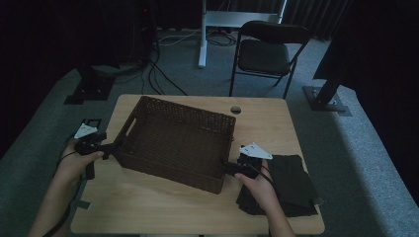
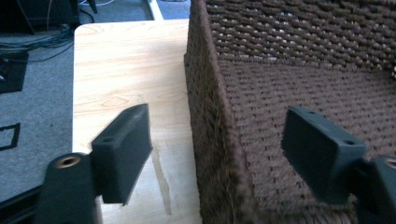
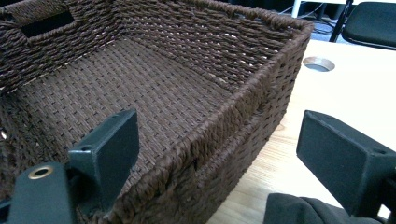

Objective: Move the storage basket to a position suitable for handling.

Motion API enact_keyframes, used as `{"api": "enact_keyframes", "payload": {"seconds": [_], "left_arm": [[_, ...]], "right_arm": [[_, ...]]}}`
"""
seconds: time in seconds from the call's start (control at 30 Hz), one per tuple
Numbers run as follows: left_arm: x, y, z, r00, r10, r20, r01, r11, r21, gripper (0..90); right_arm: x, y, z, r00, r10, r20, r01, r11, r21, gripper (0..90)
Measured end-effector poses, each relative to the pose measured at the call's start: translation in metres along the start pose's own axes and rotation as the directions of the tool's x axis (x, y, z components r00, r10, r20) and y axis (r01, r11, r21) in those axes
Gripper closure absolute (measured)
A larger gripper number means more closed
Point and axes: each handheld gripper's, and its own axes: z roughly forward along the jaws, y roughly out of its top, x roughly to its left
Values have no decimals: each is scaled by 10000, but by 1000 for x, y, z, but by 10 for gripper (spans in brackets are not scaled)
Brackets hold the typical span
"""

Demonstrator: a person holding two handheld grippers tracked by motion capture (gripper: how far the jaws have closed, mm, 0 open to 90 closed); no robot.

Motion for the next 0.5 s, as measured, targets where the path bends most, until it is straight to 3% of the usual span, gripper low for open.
{"api": "enact_keyframes", "payload": {"seconds": [0.13, 0.17, 0.2, 0.23, 0.3, 0.37, 0.5], "left_arm": [[-3, -1, 6, 9996, 270, -75, -268, 9994, 217, 344], [-4, -2, 8, 9992, 403, -84, -400, 9987, 316, 401], [-6, -3, 10, 9979, 641, -121, -635, 9971, 430, 404], [-7, -4, 12, 9979, 639, -106, -634, 9973, 371, 426], [-9, -5, 14, 9997, 198, 154, -201, 9996, 208, 500], [-11, -6, 18, 9993, 363, 57, -364, 9991, 195, 555], [-17, -6, 22, 9985, 521, -177, -517, 9984, 212, 600]], "right_arm": [[4, -3, 6, 9995, -260, 168, 259, 9996, 75, 128], [6, -4, 7, 9994, -269, 216, 267, 9996, 99, 128], [7, -5, 8, 9991, -291, 311, 290, 9996, 50, 134], [8, -5, 9, 9991, -197, 375, 199, 9998, -66, 141], [10, -6, 10, 9992, -72, 401, 81, 9997, -225, 183], [12, -7, 11, 9977, -133, 666, 150, 9996, -248, 261], [14, -7, 13, 9971, 5, 758, 4, 9999, -113, 338]]}}
